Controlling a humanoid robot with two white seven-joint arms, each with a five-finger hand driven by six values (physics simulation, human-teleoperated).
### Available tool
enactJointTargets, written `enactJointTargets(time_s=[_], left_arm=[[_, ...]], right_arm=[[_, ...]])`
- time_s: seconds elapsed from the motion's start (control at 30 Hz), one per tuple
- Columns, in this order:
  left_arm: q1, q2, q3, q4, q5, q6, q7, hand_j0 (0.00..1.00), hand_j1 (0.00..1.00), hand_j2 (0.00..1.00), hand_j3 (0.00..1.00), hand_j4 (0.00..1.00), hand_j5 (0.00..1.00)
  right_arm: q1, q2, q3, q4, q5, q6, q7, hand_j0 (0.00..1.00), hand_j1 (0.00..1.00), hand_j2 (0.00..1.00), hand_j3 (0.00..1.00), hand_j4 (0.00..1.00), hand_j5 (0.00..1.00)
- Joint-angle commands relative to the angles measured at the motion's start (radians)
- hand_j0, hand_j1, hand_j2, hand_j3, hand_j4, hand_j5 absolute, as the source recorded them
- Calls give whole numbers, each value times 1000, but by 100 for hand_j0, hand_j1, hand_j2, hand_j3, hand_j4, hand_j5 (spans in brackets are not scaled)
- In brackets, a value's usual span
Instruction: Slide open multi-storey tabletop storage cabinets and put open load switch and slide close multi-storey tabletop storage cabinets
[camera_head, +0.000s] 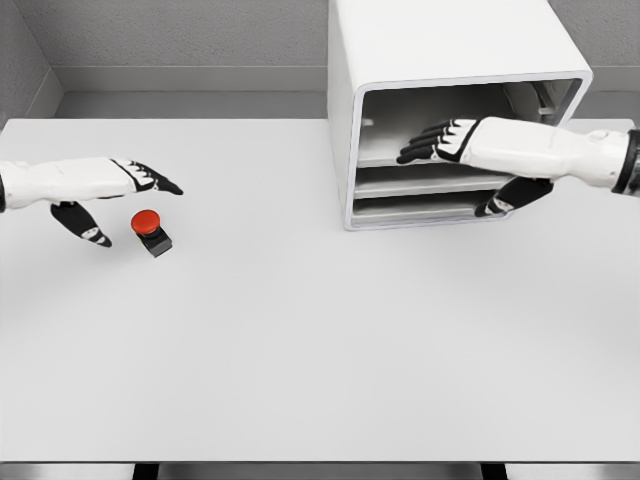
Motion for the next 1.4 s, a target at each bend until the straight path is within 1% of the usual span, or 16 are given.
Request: enactJointTargets(time_s=[0.0, 0.1, 0.17, 0.23, 0.3, 0.33, 0.4, 0.47, 0.5, 0.8, 0.87, 1.07, 1.1, 1.2, 1.23, 1.37], left_arm=[[2, -8, 2, 0, 4, 2, 0, 100, 100, 100, 100, 100, 100], [17, -17, 2, 9, -9, 2, 0, 100, 100, 100, 100, 100, 100], [18, -19, 2, 11, -13, 2, 0, 100, 100, 100, 100, 100, 100], [18, -19, 0, 14, -15, 2, 0, 100, 100, 100, 100, 100, 100], [32, -39, 2, 28, -15, 2, 0, 100, 100, 100, 100, 100, 100], [34, -40, 0, 33, -15, 2, 0, 100, 100, 100, 100, 100, 100], [35, -46, 0, 39, -15, 2, 0, 100, 100, 100, 100, 100, 100], [40, -48, 0, 42, -15, 2, -1, 100, 100, 100, 100, 100, 100], [40, -55, 2, 63, -21, 2, 0, 100, 100, 100, 100, 100, 100], [40, -88, 5, 108, -25, 2, 0, 100, 100, 100, 100, 100, 100], [40, -88, 4, 111, -25, 2, 0, 85, 85, 85, 85, 85, 85], [40, -95, 10, 115, -25, 2, 2, 84, 84, 84, 84, 84, 84], [40, -95, 10, 112, -24, 2, 2, 82, 82, 82, 82, 82, 82], [41, -88, 8, 102, -24, 2, 2, 81, 81, 81, 81, 81, 81], [41, -85, 10, 94, -24, 2, 2, 79, 79, 79, 79, 79, 79], [43, -83, 5, 74, -24, 2, 2, 79, 79, 79, 79, 79, 79]], right_arm=[[0, 5, -4, 3, -6, 1, 14, 100, 100, 100, 100, 100, 100], [-5, 3, -11, 3, -7, 1, 26, 100, 100, 100, 100, 100, 100], [-11, 23, -11, 46, -9, 1, 11, 100, 100, 100, 100, 100, 100], [-9, 71, -10, 112, -12, 1, 8, 100, 100, 100, 100, 100, 100], [-9, 83, -10, 130, -10, 1, 8, 100, 100, 100, 100, 100, 100], [-8, 88, -10, 132, -10, 1, 6, 100, 100, 100, 100, 100, 100], [-8, 107, -8, 167, -9, 1, 0, 100, 100, 100, 100, 100, 100], [-3, 114, -7, 181, -7, 1, 0, 100, 100, 100, 100, 100, 100], [-3, 118, -5, 201, -6, 1, 3, 100, 100, 100, 100, 100, 100], [12, 117, -4, 205, 36, 1, 9, 100, 100, 100, 100, 100, 100], [17, 115, -5, 218, 42, 1, 8, 100, 100, 100, 100, 100, 100], [18, 132, -10, 259, 51, 1, 0, 100, 100, 100, 100, 100, 100], [20, 134, -8, 261, 53, 1, 0, 100, 100, 100, 100, 100, 100], [29, 153, -10, 267, 86, 1, -1, 100, 100, 100, 100, 100, 100], [31, 161, -10, 274, 89, 1, -1, 100, 100, 100, 100, 100, 100], [38, 169, -10, 290, 95, 1, 0, 100, 100, 100, 100, 100, 100]])
